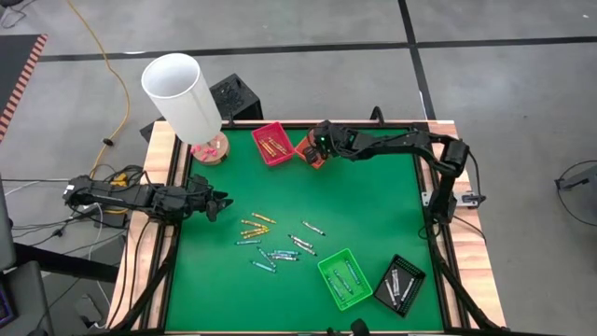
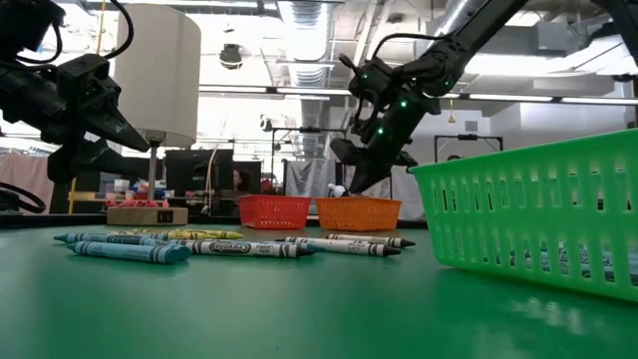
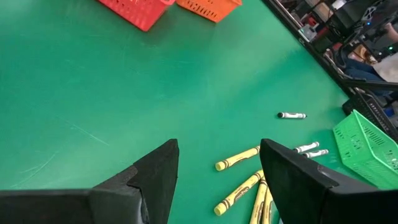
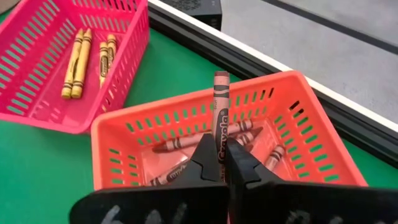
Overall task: Sort crayons
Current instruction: Put the brown crayon into the orange bin
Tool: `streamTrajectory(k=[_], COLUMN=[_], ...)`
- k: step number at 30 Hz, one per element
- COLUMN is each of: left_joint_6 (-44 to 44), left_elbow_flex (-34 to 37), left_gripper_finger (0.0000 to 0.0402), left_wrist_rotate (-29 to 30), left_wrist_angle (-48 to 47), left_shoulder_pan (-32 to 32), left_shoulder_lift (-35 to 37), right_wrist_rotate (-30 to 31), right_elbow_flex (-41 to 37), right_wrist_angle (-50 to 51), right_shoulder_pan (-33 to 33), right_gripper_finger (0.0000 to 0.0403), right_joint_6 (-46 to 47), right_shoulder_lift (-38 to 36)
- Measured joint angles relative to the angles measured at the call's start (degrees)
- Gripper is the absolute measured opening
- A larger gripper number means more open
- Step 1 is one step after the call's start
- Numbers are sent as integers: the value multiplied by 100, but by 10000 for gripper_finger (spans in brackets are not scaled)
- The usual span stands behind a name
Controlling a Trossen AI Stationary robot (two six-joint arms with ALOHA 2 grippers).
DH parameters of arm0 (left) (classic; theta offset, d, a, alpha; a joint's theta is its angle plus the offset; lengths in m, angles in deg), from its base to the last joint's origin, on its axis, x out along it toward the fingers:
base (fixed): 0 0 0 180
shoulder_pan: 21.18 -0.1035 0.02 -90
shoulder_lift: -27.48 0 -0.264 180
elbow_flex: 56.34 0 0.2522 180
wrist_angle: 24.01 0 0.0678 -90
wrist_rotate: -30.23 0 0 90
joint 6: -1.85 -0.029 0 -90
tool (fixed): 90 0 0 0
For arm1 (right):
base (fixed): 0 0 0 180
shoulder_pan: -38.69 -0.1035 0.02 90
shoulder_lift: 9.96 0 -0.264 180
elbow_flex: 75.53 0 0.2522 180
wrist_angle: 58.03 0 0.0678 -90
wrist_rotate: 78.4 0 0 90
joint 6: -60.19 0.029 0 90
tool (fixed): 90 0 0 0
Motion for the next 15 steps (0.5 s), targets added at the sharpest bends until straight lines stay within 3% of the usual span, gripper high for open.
streamTrajectory(k=[15], left_joint_6=[6], left_elbow_flex=[0], left_gripper_finger=[215], left_wrist_rotate=[2], left_wrist_angle=[0], left_shoulder_pan=[0], left_shoulder_lift=[0], right_wrist_rotate=[-4], right_elbow_flex=[0], right_wrist_angle=[67], right_shoulder_pan=[14], right_gripper_finger=[13], right_joint_6=[61], right_shoulder_lift=[0])
